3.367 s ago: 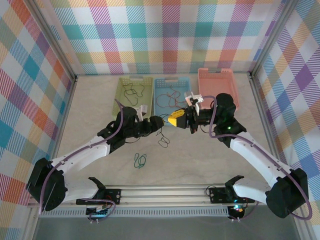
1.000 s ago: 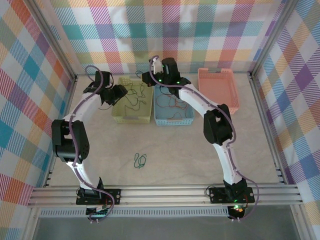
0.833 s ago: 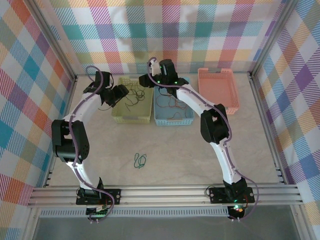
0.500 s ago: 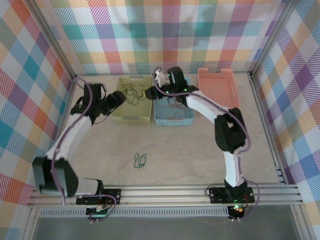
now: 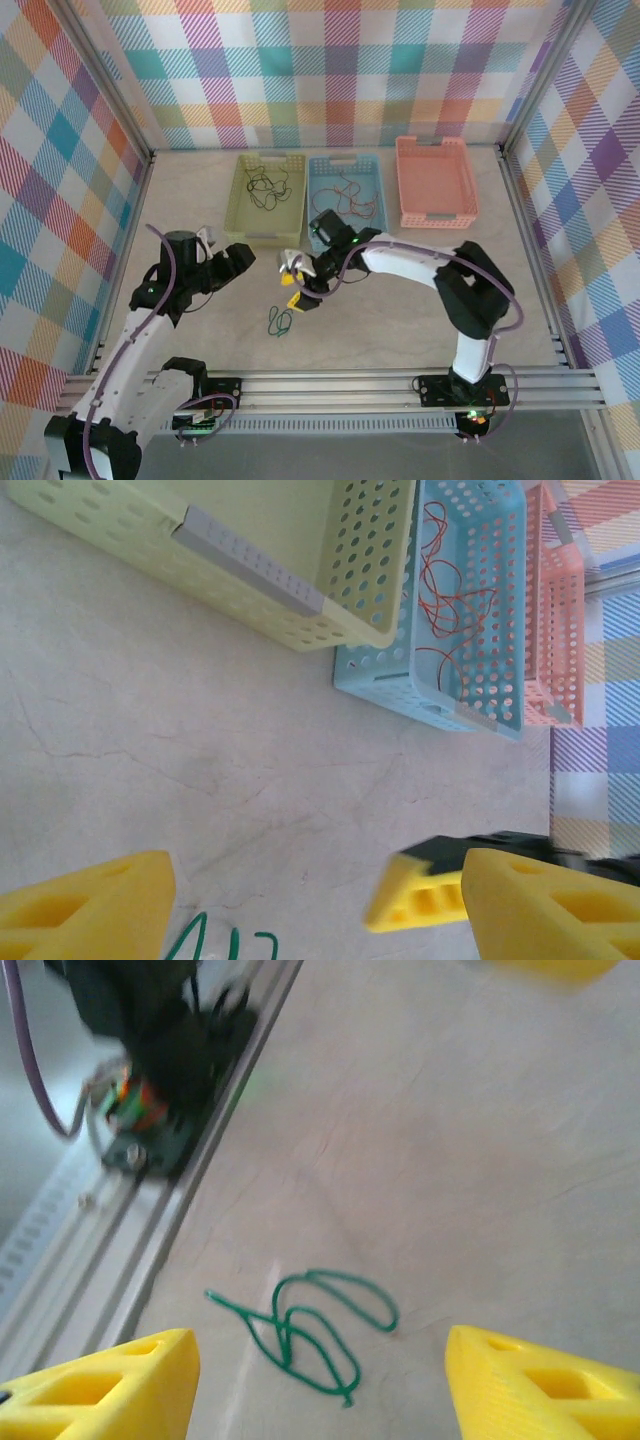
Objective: Untangle the cables
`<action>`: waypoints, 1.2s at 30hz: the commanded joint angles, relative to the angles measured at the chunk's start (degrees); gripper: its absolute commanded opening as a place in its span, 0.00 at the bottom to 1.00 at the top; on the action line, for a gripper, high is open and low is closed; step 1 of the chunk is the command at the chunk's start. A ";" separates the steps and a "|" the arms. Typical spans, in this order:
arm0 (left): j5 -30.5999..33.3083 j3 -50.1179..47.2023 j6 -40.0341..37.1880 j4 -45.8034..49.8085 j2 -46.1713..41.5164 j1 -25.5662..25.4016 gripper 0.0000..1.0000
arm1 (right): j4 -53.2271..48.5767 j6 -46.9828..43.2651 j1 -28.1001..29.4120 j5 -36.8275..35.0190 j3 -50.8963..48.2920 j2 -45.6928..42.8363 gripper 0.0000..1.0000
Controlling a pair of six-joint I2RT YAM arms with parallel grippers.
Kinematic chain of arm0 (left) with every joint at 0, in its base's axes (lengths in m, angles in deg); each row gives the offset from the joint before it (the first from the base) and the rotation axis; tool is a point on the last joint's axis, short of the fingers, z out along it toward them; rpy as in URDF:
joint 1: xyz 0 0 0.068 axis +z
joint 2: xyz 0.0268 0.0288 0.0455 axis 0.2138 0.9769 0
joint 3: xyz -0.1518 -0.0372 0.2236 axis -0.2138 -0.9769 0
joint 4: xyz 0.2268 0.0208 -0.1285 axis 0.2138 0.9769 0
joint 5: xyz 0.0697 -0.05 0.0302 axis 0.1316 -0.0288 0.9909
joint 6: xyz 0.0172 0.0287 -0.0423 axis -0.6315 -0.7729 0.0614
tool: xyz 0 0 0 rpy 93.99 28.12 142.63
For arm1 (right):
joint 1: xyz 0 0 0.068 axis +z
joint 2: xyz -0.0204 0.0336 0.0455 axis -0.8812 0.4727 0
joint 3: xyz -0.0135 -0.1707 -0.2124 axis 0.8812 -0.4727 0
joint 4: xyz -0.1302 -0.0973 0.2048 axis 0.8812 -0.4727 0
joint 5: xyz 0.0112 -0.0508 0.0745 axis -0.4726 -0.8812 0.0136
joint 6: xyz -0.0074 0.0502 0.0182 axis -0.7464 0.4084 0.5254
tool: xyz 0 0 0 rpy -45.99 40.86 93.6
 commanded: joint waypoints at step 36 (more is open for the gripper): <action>6.83 1.78 -1.70 0.47 -1.20 -0.25 0.84 | 28.79 39.46 -33.09 -23.50 -13.63 -21.64 0.00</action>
